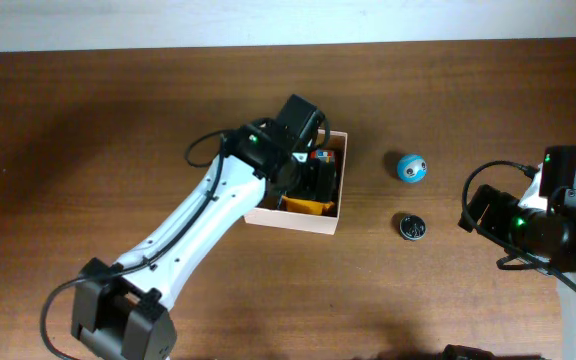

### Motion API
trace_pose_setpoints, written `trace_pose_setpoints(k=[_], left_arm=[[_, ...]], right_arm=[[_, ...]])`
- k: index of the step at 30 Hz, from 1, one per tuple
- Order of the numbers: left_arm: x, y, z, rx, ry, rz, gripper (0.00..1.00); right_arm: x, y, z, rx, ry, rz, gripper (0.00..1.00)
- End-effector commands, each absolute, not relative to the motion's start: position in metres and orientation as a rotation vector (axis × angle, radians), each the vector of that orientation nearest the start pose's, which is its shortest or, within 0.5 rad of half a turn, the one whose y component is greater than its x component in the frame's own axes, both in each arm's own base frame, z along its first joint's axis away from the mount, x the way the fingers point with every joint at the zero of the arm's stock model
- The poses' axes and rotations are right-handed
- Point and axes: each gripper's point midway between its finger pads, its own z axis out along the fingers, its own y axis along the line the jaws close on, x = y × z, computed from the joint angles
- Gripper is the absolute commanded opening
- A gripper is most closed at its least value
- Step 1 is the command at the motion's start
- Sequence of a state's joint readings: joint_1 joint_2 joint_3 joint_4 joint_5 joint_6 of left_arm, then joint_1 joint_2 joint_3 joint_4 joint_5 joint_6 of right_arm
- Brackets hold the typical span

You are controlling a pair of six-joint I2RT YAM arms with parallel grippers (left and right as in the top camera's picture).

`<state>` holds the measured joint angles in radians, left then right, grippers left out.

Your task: Pack container

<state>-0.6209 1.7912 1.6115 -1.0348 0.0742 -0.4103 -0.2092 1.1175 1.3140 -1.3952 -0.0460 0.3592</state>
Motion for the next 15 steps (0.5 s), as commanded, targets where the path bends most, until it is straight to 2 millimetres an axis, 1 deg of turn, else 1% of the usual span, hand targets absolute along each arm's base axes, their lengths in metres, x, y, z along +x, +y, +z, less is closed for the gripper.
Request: trace_pose_setpoints(k=[1, 2, 4, 7, 8, 10, 12, 13, 15], left_arm=[[0.348, -0.216, 0.219, 0.214, 2.714, -0.166, 0.99], [0.351, -0.205, 0.23, 0.186, 2.701, -0.132, 0.99], [0.355, -0.177, 0.257, 0.106, 2.671, -0.081, 0.99], [0.359, -0.142, 0.285, 0.023, 2.635, -0.065, 0.99], [0.359, -0.127, 0.293, -0.022, 2.622, -0.059, 0.99], [0.36, -0.094, 0.304, -0.131, 2.6, -0.042, 0.99], [0.357, -0.073, 0.307, -0.197, 2.604, -0.043, 0.99], [0.355, -0.066, 0.307, -0.194, 2.616, -0.047, 0.99], [0.35, -0.051, 0.303, -0.2, 2.65, -0.021, 0.99]], right_arm=[[0.223, -0.04, 0.233, 0.748, 2.649, 0.103, 0.99], [0.226, -0.038, 0.234, 0.713, 2.649, 0.109, 0.99], [0.235, -0.032, 0.235, 0.61, 2.654, 0.13, 0.99], [0.251, -0.019, 0.231, 0.476, 2.671, 0.155, 0.99], [0.257, -0.015, 0.228, 0.432, 2.687, 0.157, 0.99], [0.265, -0.005, 0.217, 0.357, 2.737, 0.163, 1.0], [0.27, 0.006, 0.208, 0.282, 2.782, 0.177, 0.95], [0.274, 0.013, 0.204, 0.231, 2.797, 0.196, 0.92], [0.284, 0.037, 0.201, 0.104, 2.791, 0.27, 0.86]])
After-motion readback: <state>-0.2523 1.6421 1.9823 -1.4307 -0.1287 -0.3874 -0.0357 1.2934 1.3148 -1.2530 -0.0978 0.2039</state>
